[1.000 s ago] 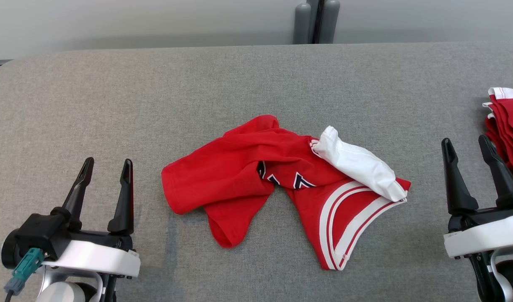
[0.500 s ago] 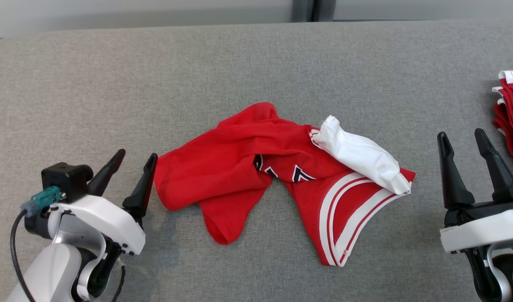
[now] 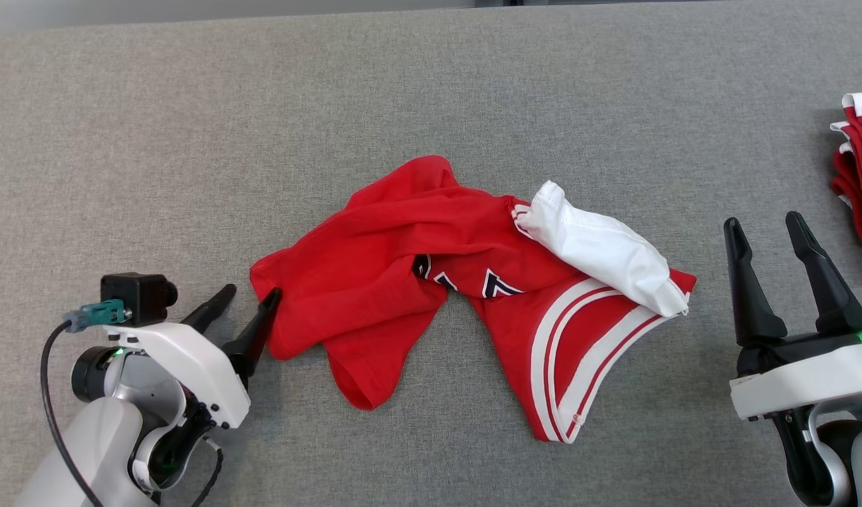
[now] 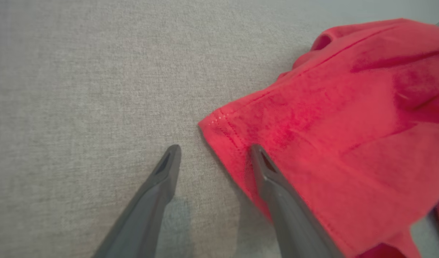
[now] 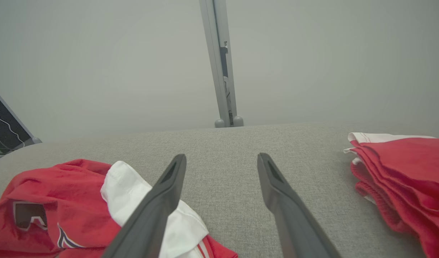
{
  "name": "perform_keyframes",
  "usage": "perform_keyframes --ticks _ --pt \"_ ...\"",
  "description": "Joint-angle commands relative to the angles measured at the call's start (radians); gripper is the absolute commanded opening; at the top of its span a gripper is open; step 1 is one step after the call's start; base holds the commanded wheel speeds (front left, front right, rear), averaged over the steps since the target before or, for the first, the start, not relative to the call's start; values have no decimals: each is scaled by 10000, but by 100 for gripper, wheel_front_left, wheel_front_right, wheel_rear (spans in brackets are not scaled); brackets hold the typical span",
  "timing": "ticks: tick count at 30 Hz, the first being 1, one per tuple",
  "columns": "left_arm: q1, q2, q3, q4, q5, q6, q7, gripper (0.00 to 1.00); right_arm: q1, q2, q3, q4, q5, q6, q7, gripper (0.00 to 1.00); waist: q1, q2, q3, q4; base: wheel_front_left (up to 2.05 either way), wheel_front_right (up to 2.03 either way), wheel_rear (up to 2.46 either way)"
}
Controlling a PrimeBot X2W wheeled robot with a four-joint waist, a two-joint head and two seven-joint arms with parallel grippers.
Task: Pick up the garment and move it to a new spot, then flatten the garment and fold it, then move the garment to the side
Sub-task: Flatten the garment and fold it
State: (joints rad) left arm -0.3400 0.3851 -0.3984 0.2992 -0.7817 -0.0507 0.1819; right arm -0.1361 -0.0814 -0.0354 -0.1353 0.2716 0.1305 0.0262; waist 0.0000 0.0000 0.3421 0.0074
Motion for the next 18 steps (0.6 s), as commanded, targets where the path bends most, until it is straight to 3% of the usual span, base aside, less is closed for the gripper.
perform_keyframes --ticks 1,12,13,14,15,16,17,18 --pt "-271 -29 -47 75 -89 -122 99 100 -128 -27 -26 42 30 6 -33 100 0 0 24 6 0 0 0" --pt "-630 -59 -394 769 -39 -406 182 98 -254 -23 83 54 124 6 -1 100 0 0 180 -120 0 0 0" --pt "-681 -89 -424 850 -38 -444 149 91 -257 -25 81 64 133 6 -10 100 0 0 187 -139 0 0 0" --pt "-732 -94 -485 928 -15 -461 171 75 -252 -23 86 69 141 6 -21 100 0 0 191 -161 0 0 0" --pt "-756 -66 -566 994 40 -484 204 47 -248 -19 85 72 157 6 -29 100 0 0 197 -188 0 0 0" --pt "-771 -78 -595 1044 33 -510 150 36 -242 -16 69 86 166 6 -37 100 0 0 203 -212 0 0 0" --pt "-803 -104 -635 1087 19 -534 126 0 -232 -12 40 92 167 6 -51 100 0 0 203 -227 0 0 0" --pt "-848 -85 -690 1115 82 -570 87 0 -217 -5 13 91 166 6 -67 100 0 0 204 -240 0 0 0"
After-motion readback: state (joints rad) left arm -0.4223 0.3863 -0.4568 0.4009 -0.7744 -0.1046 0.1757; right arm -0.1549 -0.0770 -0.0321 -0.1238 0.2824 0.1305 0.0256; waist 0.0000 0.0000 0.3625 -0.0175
